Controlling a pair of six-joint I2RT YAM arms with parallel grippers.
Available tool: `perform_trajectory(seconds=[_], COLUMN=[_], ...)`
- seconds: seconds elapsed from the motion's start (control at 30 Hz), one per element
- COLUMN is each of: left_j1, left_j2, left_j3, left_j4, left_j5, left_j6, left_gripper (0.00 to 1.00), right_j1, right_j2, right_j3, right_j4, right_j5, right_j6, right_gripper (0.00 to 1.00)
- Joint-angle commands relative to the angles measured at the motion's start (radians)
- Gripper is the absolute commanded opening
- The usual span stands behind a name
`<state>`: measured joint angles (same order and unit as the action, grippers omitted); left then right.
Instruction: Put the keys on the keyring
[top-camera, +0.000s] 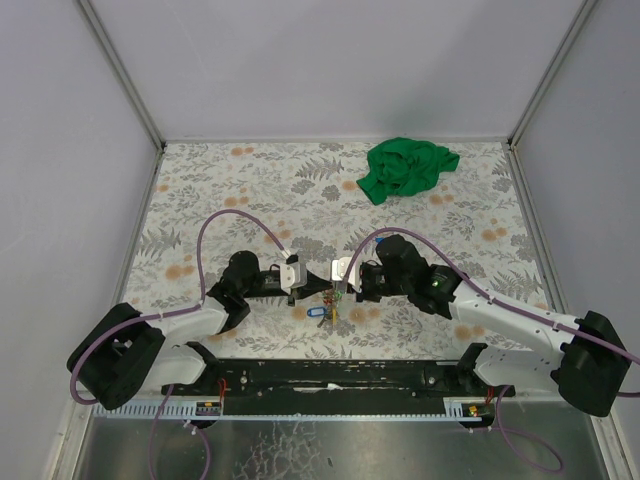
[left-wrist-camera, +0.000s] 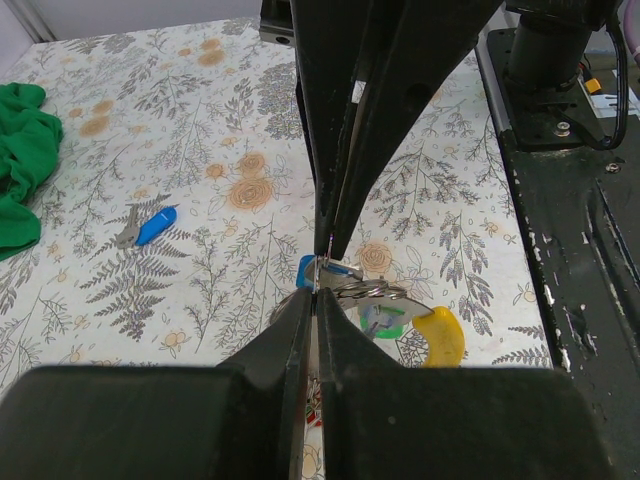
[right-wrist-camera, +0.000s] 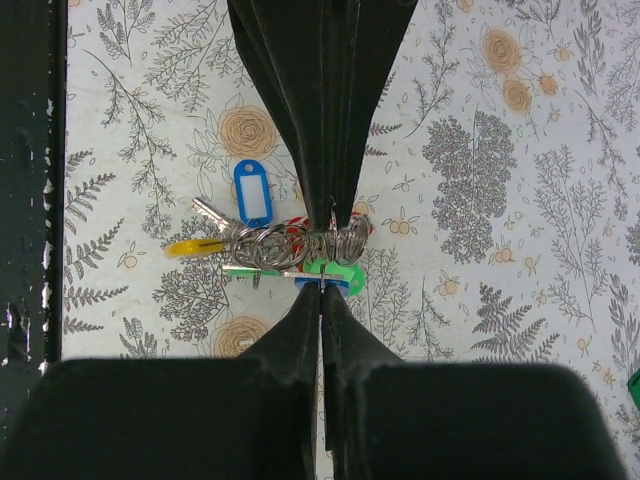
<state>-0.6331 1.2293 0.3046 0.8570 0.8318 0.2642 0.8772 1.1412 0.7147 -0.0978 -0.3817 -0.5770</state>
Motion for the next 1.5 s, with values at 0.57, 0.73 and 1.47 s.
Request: perform_trajectory(seconds=[0.57, 0.73, 1.47], left_j1=[0.003, 0.003, 0.003], left_j2=[0.005, 0.006, 0.013], left_j3=[0.025, 0.027, 0.031], left_j4=[0.014, 0.015, 0.014], left_j5=[0.033, 0.031, 0.041], left_j6=[0.003, 0.001, -0.002], left_gripper=[0.0, 0.0, 0.0], right_j1=[0.013, 0.014, 0.013], right_j2=[-0.01, -0.011, -0.011], right_j3=[0.035, 0.037, 0.042], right_j4=[0.021, 0.018, 0.015], right_j5=[0.007, -0.005, -0.026], right_j6=[-0.006, -0.009, -0.009], right_gripper=[0.0, 0.0, 0.0])
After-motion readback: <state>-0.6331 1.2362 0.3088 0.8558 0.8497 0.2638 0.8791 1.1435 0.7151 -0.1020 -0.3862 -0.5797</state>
